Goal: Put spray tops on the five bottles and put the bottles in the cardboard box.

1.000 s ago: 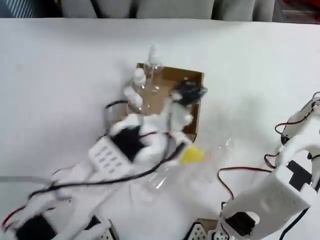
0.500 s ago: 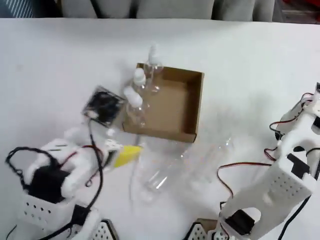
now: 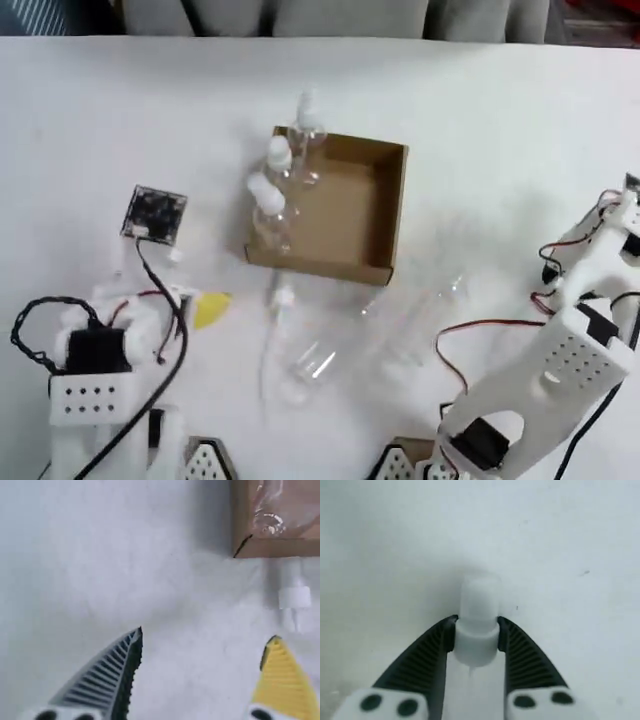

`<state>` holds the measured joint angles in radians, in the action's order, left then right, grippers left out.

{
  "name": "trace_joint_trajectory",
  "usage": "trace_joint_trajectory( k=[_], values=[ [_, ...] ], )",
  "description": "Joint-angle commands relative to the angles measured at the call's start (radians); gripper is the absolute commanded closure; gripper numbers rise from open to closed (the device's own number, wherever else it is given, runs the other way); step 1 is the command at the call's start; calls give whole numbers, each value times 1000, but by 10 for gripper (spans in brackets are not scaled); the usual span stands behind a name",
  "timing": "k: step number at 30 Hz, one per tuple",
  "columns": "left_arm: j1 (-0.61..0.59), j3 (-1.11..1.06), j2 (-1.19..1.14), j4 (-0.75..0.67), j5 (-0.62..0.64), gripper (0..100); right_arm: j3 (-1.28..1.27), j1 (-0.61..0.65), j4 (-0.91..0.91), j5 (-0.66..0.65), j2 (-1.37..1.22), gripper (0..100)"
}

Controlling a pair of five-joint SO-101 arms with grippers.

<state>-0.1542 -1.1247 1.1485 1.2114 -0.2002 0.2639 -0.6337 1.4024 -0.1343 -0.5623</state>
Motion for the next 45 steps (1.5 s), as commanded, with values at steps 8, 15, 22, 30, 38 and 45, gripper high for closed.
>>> trace_joint_trajectory(
  k=[8, 15, 22, 30, 38, 45],
  values=[
    [-153, -107, 10, -153, 60, 641, 74, 274, 335, 84, 332, 982],
    [-156, -107, 10, -153, 63, 641, -183, 570, 332, 233, 699, 982],
    [-156, -109, 10, -155, 64, 642, -287, 946, 312, 284, 888, 981],
    [-156, -141, 10, -206, 64, 642, -457, 1368, 108, 284, 888, 981],
    [-156, -141, 10, -209, 64, 642, -730, 1541, -245, 292, 888, 980],
    [-156, -141, 10, -207, 64, 642, -864, 1549, -539, 295, 842, 958]
  ],
)
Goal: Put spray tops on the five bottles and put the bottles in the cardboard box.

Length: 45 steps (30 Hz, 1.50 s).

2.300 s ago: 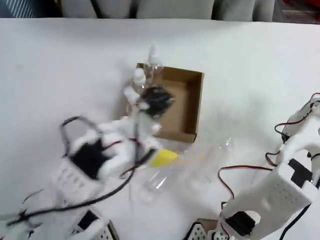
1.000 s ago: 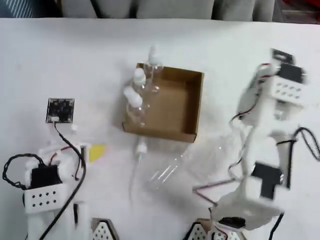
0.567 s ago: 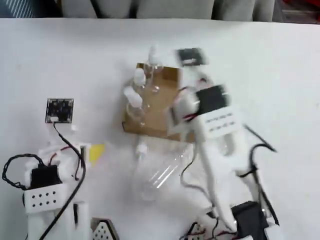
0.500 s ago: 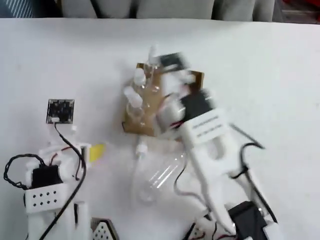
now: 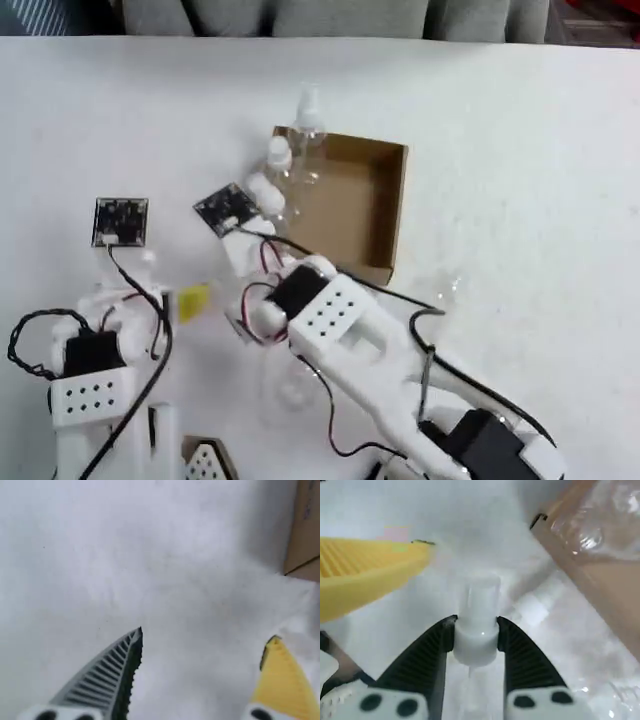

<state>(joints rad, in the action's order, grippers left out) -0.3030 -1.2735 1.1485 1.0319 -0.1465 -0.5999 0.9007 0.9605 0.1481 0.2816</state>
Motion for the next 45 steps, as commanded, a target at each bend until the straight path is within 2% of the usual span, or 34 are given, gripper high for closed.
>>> trace_joint_trajectory(
  k=[1, 5, 7, 10, 14, 18, 21, 26, 30, 35, 39, 45],
  values=[
    [-7, 8, 10, -26, 11, 642, 2, 15, -104, 12, -24, 929],
    [-7, 6, 10, -26, 11, 642, 46, 18, -76, 12, -93, 766],
    [-7, 6, 10, -26, 11, 642, 87, 16, -12, 12, -97, 738],
    [-7, 5, 10, -25, 11, 642, 161, -8, 108, 12, -56, 775],
    [1, -5, 16, -25, 17, 642, 195, -94, 205, 5, 38, 872],
    [67, 5, 18, -12, 204, 641, 193, -269, 283, 2, 140, 968],
    [165, 3, 18, 15, 394, 639, 192, -418, 341, -49, 191, 976],
    [305, -5, 13, 55, 434, 638, 193, -633, 458, -75, 219, 970],
    [358, -5, 12, 57, 436, 637, 189, -768, 481, -74, 217, 930],
    [377, -5, 10, 54, 450, 637, 130, -868, 443, -66, 183, 866],
    [378, -5, 10, 52, 474, 637, 120, -921, 418, -14, 76, 823],
    [378, -5, 10, 52, 474, 637, 127, -909, 394, 14, -68, 711]
  ],
)
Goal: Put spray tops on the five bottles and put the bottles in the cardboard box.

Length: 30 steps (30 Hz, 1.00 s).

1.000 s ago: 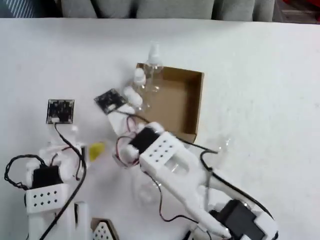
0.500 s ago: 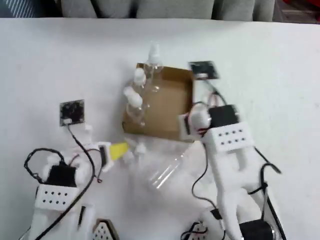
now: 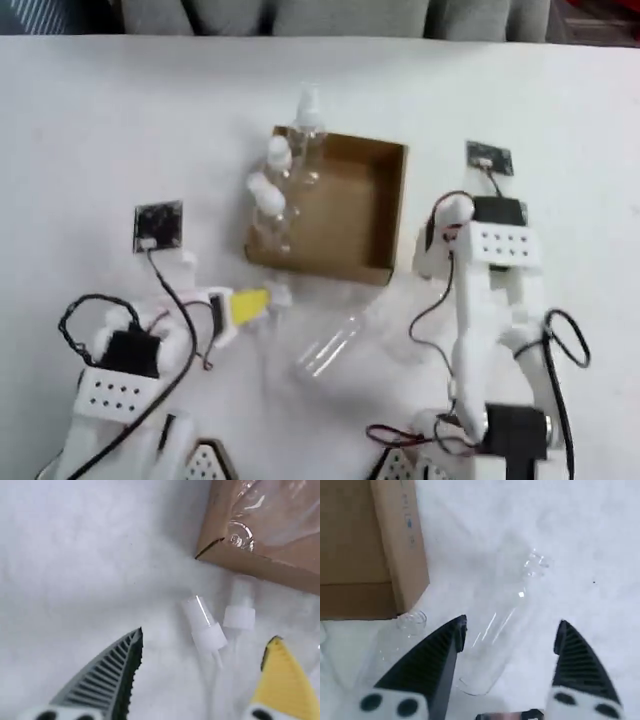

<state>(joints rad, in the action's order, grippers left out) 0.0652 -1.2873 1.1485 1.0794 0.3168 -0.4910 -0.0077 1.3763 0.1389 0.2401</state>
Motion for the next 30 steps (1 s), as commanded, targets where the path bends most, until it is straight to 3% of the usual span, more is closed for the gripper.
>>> trace_joint_trajectory(
  k=[1, 8, 16, 18, 20, 22, 24, 30],
  values=[
    [10, 9, 10, 5, 9, 637, 18, 12, -30, 41, -45, 707],
    [10, -14, 12, -15, 8, 637, 11, 56, -111, 117, -145, 707],
    [10, -14, 12, -15, 8, 637, 18, 51, -168, 114, -325, 714],
    [10, -14, 12, -15, 8, 637, 18, 56, -189, 110, -337, 772],
    [10, -14, 12, -15, 8, 637, 18, 51, -209, 97, -326, 891],
    [10, -14, 12, -14, 8, 637, 28, 44, -211, 23, -302, 998],
    [10, -14, 12, -14, 8, 637, 51, 21, -163, -51, -269, 947],
    [10, -52, 15, -55, -37, 637, 173, -159, -22, -334, -206, 979]
  ],
)
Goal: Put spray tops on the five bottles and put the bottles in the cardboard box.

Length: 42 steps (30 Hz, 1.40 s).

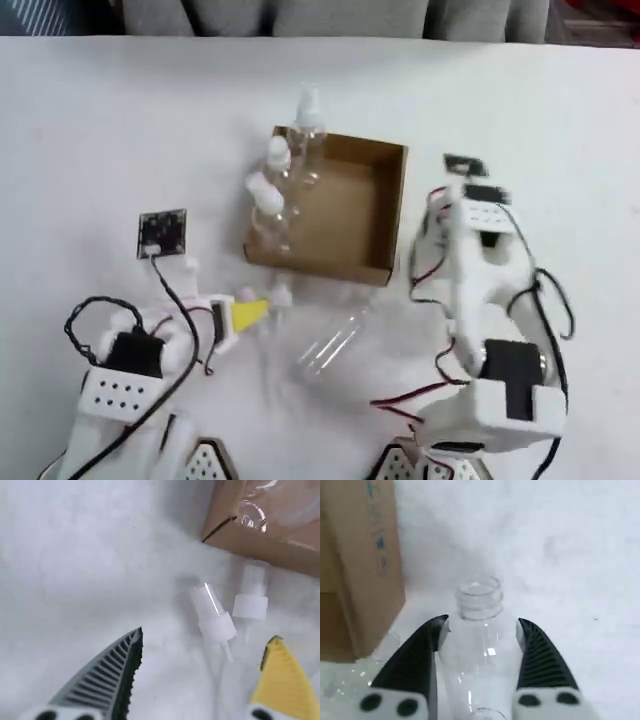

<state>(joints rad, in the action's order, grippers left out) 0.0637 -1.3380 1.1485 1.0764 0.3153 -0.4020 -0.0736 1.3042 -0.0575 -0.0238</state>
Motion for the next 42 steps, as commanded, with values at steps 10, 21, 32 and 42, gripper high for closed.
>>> trace_joint_trajectory(
  k=[10, 21, 32, 42],
  values=[
    [12, -9, 16, -55, -46, 637, 144, -374, -8, -402, -2, 974],
    [12, -11, 16, -55, -48, 637, 195, -406, -93, -404, -148, 758],
    [10, -11, 16, -55, -49, 637, 252, -438, 107, -404, 18, 755],
    [10, -11, 16, -55, -49, 637, -14, -458, -117, -400, 131, 758]
  ],
)
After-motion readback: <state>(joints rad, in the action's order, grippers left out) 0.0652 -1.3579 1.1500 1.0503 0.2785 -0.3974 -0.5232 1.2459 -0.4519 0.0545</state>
